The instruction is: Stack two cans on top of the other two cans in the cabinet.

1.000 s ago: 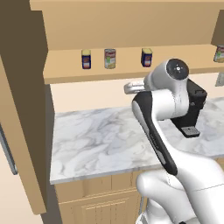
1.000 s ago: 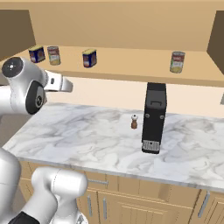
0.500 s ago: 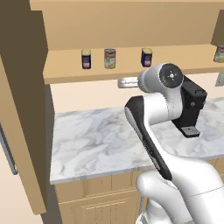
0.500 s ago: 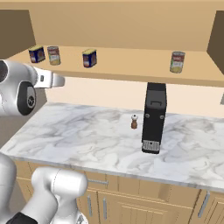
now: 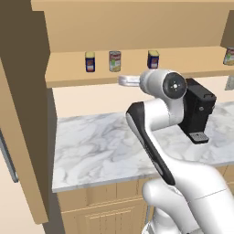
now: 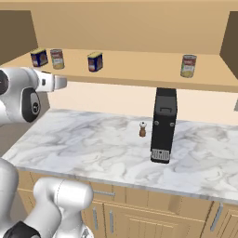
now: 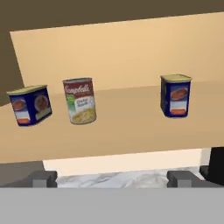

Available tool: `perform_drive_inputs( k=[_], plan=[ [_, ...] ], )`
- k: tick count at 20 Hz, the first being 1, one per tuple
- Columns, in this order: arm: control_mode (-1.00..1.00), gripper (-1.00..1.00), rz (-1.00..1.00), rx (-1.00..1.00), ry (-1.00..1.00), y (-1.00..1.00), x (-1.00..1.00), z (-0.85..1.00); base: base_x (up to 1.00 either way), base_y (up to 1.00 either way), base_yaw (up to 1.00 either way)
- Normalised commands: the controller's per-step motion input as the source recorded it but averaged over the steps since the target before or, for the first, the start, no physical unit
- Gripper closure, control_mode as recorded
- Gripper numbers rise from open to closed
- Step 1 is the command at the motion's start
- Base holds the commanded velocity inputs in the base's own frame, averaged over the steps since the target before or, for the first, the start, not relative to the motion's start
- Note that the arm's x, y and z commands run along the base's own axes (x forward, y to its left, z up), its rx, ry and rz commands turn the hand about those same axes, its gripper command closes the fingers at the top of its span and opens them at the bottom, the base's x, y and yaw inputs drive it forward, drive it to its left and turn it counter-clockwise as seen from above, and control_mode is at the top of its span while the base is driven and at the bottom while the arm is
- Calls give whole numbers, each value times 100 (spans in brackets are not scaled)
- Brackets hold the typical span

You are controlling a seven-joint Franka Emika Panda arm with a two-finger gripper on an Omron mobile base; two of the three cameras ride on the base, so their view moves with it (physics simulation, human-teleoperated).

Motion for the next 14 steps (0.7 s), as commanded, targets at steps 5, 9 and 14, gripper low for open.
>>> perform_drive_inputs(
  k=[5,9,14],
  plan=[
    [-100,-100,0,16,2,20,20,33,0,0,0],
    [-100,-100,0,18,9,21,21,34,0,0,0],
    [-100,-100,0,8,11,10,25,18,0,0,0]
  ],
)
